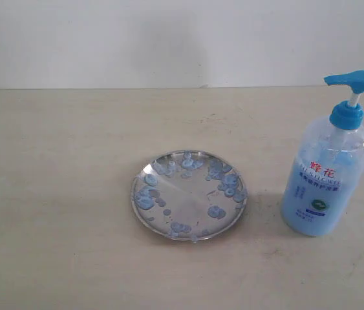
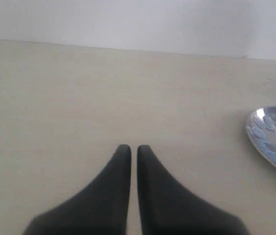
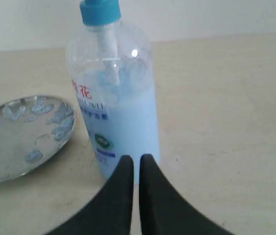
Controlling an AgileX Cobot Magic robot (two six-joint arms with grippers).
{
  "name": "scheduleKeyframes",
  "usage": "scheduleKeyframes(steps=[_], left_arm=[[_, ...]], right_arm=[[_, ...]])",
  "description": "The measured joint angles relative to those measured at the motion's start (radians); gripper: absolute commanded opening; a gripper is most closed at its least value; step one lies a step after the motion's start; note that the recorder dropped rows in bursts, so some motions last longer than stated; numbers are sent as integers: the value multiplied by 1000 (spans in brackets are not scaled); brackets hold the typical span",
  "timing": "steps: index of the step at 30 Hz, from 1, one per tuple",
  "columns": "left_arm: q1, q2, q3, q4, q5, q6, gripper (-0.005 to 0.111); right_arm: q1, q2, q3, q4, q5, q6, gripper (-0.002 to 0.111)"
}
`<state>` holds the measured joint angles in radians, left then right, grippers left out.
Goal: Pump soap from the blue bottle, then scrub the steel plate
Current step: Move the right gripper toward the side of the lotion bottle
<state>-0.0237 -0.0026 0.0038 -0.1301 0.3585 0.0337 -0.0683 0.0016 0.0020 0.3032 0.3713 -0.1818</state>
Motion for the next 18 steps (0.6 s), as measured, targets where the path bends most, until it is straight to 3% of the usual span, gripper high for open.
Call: scheduleKeyframes(steps=[4,8,11,15,16,18], left_arm=[[0,0,0,0,0,0,4],[0,0,0,0,0,0,4],[0,0,0,0,0,0,4],[0,0,0,0,0,0,4],[0,0,0,0,0,0,4],[0,0,0,0,0,0,4]], right_arm=[[0,0,0,29,-141,33,0],[0,0,0,216,-295,247,0],[0,0,0,288,-297,385,0],[0,0,0,312,-239,349,0],[0,0,0,314,-220,292,3],[0,0,0,329,-227,165,23]])
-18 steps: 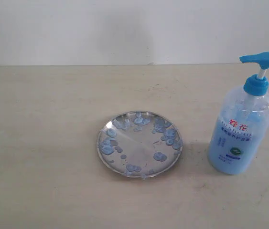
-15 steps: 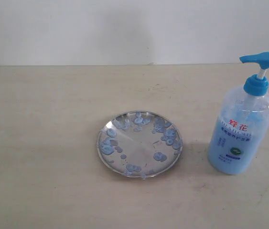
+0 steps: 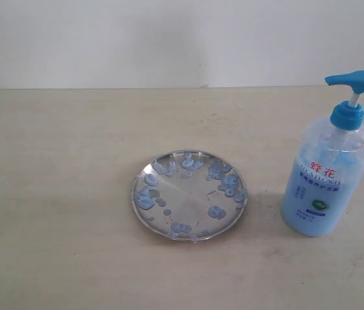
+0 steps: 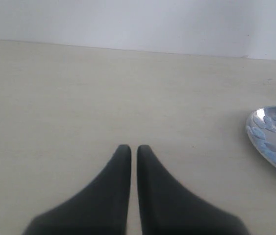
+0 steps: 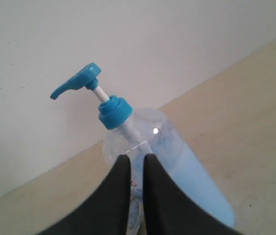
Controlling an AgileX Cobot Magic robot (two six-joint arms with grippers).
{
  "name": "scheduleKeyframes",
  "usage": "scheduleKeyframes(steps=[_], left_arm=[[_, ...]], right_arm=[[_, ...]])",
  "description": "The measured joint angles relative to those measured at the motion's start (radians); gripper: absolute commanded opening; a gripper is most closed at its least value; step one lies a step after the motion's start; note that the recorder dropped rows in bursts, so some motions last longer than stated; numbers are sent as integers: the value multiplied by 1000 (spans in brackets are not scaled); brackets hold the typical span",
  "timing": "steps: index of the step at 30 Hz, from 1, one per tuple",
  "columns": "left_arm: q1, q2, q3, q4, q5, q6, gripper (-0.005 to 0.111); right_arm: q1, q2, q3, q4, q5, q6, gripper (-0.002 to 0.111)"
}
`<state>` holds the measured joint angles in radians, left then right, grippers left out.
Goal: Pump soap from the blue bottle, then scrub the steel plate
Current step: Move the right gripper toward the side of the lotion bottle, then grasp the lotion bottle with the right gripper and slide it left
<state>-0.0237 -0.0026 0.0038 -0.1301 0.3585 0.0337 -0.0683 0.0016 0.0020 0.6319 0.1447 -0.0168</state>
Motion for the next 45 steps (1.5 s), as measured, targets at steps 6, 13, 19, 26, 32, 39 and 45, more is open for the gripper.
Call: scheduleKeyframes(steps=[6,13,19,26,32,39,45], left_arm=[[0,0,0,0,0,0,4],[0,0,0,0,0,53,4],[0,0,0,10,0,58,4],[0,0,0,17,0,58,4],[0,0,0,-160,-107,12,4],[0,0,0,-486,-161,-74,4],[0,0,0,-572,-122,-78,4]], right_arm=[[0,169,0,37,-55,-91,104],[0,384,-140,40,-86,-456,104],[0,550,-256,40,15,-897,104],[5,726,-258,40,-3,-943,104],[108,922,-258,46,-145,-947,104],[230,1076,-258,48,-278,-945,104],[260,1189,-258,23,-510,-755,104]])
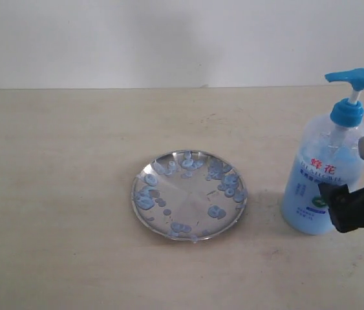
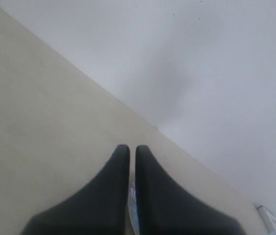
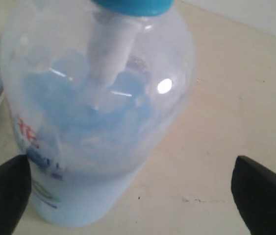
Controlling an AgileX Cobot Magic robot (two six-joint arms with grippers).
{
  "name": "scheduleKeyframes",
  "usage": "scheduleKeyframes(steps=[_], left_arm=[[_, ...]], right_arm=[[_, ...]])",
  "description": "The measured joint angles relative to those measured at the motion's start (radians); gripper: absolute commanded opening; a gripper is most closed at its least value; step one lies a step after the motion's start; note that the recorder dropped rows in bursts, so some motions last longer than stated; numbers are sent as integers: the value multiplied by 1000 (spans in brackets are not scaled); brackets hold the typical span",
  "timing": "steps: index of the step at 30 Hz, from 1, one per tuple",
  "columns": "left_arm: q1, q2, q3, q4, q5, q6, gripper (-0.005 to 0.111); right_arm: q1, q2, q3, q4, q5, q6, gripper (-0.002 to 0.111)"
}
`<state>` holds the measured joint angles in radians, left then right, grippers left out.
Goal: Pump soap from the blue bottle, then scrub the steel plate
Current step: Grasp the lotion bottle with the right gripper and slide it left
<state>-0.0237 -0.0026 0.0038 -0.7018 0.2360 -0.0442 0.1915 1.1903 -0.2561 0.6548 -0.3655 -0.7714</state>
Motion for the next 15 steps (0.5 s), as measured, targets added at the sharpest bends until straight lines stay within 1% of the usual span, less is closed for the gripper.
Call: scheduleKeyframes(steps=[3,8,10,15], left_arm=[[0,0,0,-2,37,17,4],[0,0,0,-2,73,28,4],[0,0,0,-2,75,28,4],[0,0,0,-2,75,29,4]], right_arm=[[3,69,0,-94,-86,127,104],[4,176,0,-452,-181,418,104],[4,217,-1,-493,-252,460,104],[4,341,-2,-498,-449,478,104]])
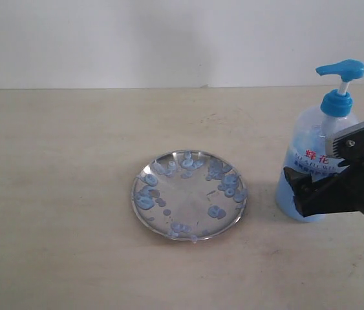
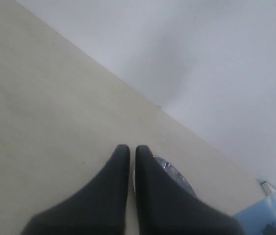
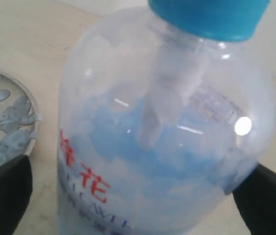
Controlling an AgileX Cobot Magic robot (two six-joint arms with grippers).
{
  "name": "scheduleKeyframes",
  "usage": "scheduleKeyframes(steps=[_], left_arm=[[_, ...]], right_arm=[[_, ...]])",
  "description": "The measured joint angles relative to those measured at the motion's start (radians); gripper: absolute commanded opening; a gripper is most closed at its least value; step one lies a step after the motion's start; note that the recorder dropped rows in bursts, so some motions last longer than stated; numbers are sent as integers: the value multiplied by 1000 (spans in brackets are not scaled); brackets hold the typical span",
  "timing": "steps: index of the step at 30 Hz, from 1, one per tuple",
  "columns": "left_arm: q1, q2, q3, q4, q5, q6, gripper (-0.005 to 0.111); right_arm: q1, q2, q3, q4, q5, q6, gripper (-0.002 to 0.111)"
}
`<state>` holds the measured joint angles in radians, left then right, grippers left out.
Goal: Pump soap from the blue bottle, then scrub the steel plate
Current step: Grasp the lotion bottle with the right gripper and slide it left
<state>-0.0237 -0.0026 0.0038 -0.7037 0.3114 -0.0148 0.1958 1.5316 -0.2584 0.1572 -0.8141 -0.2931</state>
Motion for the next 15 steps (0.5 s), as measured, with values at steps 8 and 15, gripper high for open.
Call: scheduleKeyframes(steps=[8,15], left_arm=[[0,0,0,0,2,0,4],[0,0,0,0,2,0,4]], right_arm=[[2,190,-59,2,-138,29,104],[2,280,-114,2,-154,32,104]])
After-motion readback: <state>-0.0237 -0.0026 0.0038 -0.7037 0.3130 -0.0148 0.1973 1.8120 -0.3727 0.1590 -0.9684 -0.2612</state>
